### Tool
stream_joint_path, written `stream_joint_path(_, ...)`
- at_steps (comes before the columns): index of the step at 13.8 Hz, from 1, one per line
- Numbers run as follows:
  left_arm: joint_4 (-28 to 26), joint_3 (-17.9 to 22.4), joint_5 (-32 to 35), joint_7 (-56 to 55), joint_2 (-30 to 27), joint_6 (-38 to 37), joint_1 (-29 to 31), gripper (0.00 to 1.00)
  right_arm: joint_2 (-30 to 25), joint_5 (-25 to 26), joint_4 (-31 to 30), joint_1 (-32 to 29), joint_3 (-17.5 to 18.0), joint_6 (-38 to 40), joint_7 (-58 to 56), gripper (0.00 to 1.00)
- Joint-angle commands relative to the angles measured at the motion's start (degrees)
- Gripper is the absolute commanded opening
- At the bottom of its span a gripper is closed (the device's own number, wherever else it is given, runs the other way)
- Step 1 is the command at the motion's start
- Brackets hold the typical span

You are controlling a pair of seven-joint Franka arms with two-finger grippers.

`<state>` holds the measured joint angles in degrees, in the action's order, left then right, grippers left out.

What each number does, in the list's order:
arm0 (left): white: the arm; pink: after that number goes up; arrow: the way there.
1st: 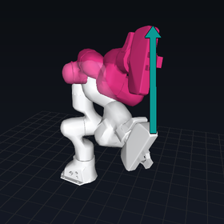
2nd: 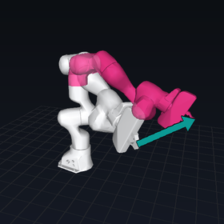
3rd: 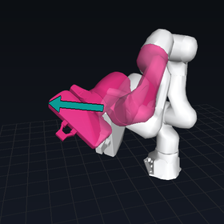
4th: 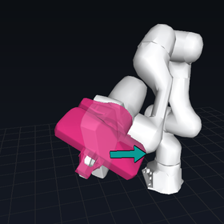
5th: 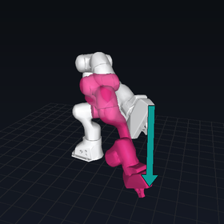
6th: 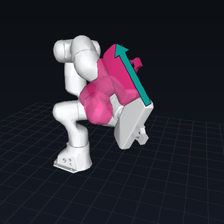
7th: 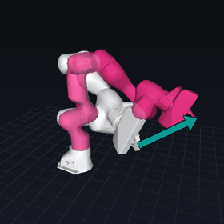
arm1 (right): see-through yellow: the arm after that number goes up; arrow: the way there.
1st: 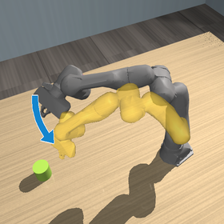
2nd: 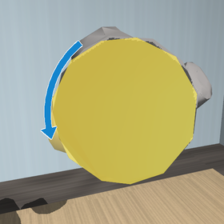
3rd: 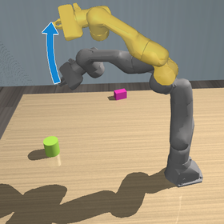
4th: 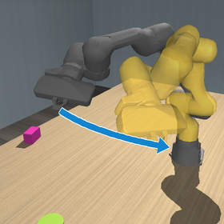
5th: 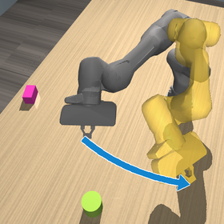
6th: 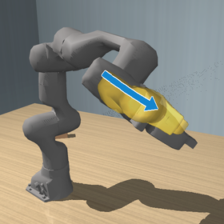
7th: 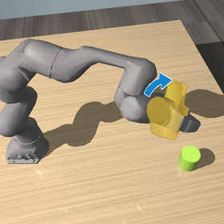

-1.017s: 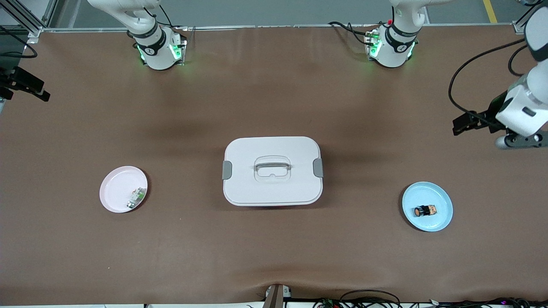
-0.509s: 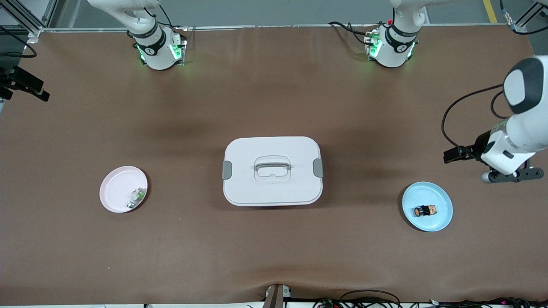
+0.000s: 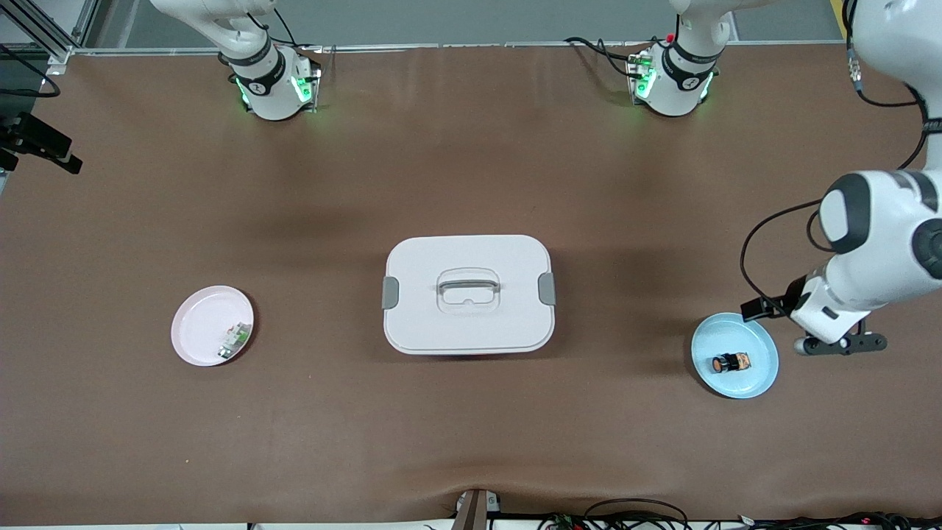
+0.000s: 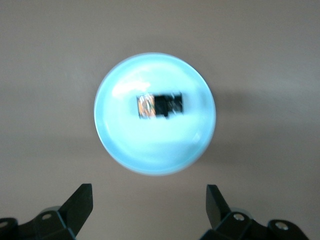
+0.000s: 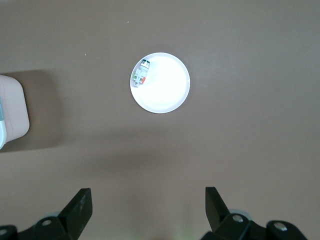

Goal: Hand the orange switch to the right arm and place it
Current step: 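Move the left gripper down over the black-orange switch on the blue plate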

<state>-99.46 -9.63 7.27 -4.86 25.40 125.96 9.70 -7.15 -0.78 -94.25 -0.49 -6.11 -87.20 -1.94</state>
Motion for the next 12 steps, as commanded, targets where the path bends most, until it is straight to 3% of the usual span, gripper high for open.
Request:
stream_joint_path(1, 1.11, -0.39, 1.96, -1.20, 3.59, 4.46, 1.19, 1.00, 0.29, 0.17, 1.00, -0.65, 0.49, 0.46, 0.27, 1.00)
stream_joint_path(12, 8.04, -0.39, -1.47, -3.22, 14.84, 8.94, 1.28, 1.00, 0.29, 0.17, 1.26, -0.65, 0.49, 0.46, 0.10, 1.00)
